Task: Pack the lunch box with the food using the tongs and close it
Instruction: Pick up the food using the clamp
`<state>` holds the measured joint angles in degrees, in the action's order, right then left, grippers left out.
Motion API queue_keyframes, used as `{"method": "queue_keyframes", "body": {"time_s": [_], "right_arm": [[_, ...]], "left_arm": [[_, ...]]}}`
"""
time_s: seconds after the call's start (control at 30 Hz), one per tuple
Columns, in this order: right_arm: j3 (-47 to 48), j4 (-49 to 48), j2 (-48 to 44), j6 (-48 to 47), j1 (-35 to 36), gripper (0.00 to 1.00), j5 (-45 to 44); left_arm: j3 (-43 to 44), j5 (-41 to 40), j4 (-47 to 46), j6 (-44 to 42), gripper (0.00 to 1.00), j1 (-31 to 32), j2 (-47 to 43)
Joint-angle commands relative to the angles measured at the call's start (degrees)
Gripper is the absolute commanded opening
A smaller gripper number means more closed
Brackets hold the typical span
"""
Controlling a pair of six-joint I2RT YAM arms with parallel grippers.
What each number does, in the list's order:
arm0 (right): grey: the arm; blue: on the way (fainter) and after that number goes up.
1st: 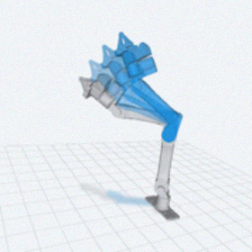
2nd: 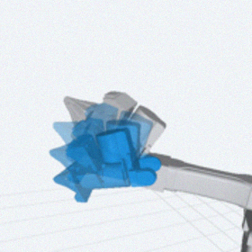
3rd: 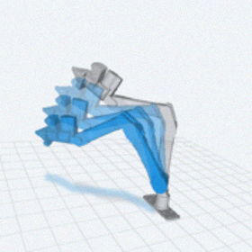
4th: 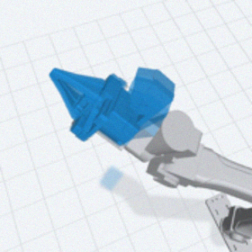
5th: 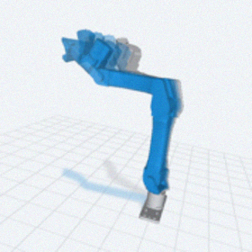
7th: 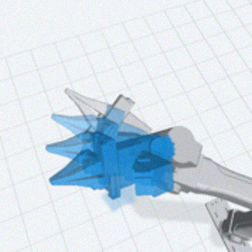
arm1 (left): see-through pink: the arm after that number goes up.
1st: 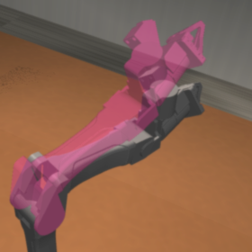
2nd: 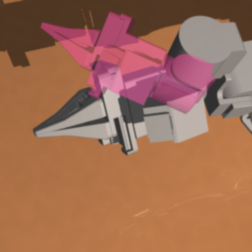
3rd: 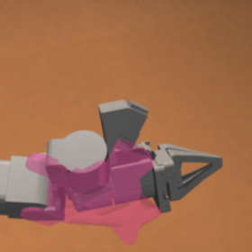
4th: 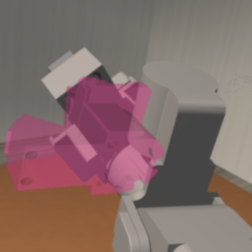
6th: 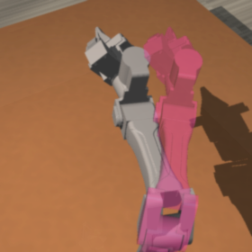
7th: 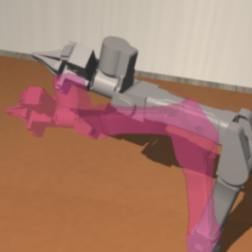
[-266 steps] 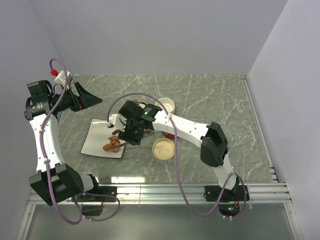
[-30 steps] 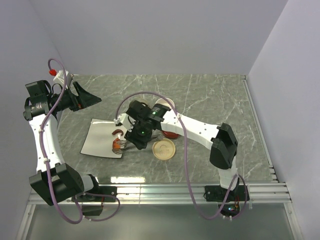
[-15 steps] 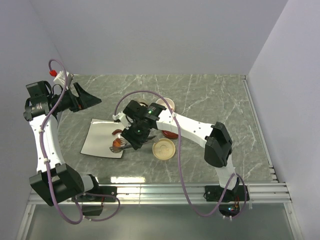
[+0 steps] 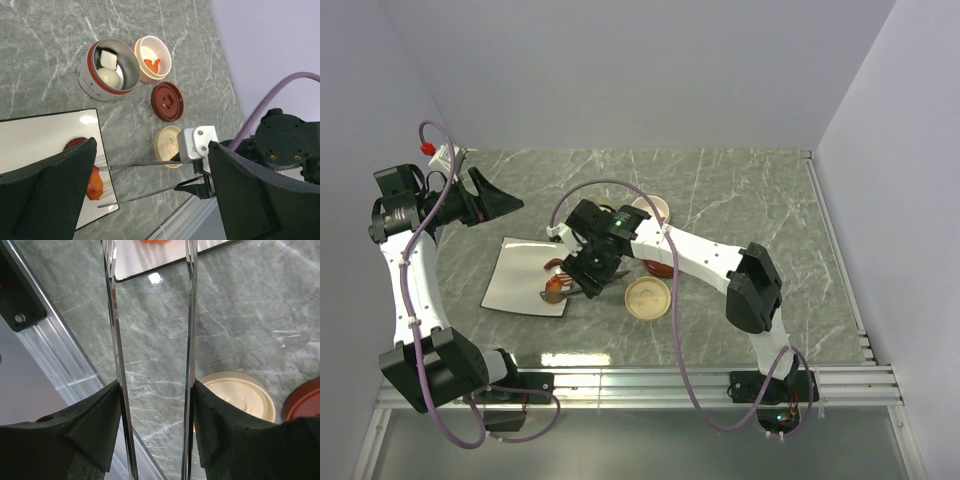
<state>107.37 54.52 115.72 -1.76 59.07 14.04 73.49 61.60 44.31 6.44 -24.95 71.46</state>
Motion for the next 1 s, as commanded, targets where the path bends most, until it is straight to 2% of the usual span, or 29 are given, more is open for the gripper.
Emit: {"method": "queue_keyframes", "body": {"time_s": [0.0,0.43,0.97], "right_arm": [[3.6,-0.3,2.0,1.2,-1.1,0.62,2.3],[11.1,2.3,8.1,0.9,-1.9,0.61,7.1],[4.4,0.4,4.1,-2.8,0.1,0.59,-2.7]], "left_arm": [[0.2,0.3,-0.8,-1.3,0.99,-0.3,-1.3],[-0.1,0.4,-0.9,-1.7,0.99,-0.3,-0.9],[0.0,0.6,-1.2,-1.4,0.99,-0.4,-0.3]]}}
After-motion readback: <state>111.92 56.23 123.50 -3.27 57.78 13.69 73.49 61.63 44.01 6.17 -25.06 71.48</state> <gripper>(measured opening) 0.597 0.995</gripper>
